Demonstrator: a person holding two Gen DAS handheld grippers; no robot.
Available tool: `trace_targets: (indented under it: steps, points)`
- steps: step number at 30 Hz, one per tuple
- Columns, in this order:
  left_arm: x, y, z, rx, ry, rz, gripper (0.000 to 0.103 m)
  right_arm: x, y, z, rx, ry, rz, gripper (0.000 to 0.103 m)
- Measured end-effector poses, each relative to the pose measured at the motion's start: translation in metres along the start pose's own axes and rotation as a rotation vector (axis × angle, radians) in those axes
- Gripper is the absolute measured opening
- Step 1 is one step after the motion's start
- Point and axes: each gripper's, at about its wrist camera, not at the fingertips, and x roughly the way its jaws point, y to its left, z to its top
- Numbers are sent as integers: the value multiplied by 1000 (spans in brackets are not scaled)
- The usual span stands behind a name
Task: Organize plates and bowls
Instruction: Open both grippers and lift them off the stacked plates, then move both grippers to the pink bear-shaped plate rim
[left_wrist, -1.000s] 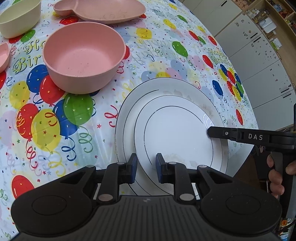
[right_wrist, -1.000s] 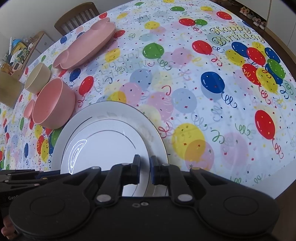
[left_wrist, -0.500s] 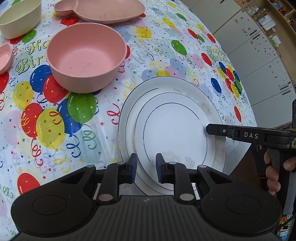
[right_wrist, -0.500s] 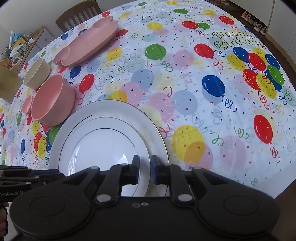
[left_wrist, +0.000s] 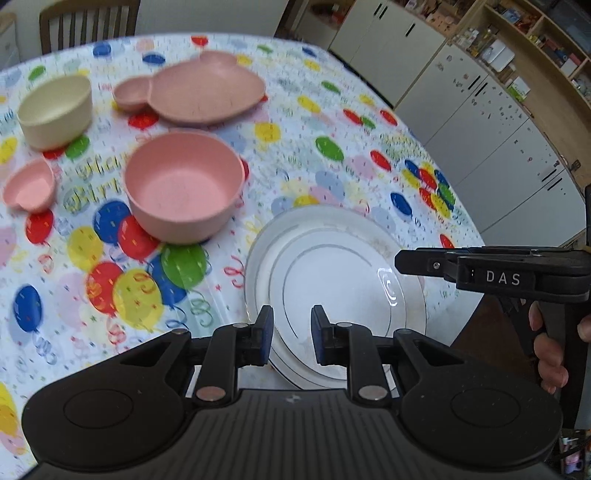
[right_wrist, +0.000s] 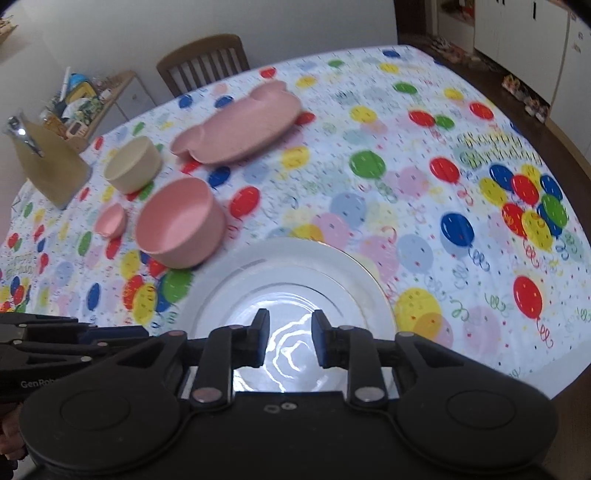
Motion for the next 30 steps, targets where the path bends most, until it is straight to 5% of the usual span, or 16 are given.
trace_targets:
  steps: [16, 19, 22, 30]
  points:
    - [-83, 18, 24, 74, -251, 45, 25, -45, 78, 18, -85, -192, -13, 58]
    - [-92, 21, 30, 84, -282, 58, 32, -50, 88, 22, -94, -216, -13, 65]
    - [-99, 23, 37, 90, -321, 77, 52, -54, 95, 28, -106, -243, -20, 72]
    - [-105, 30, 62, 104, -378, 107, 60, -52, 104, 54, -120, -295, -43, 88]
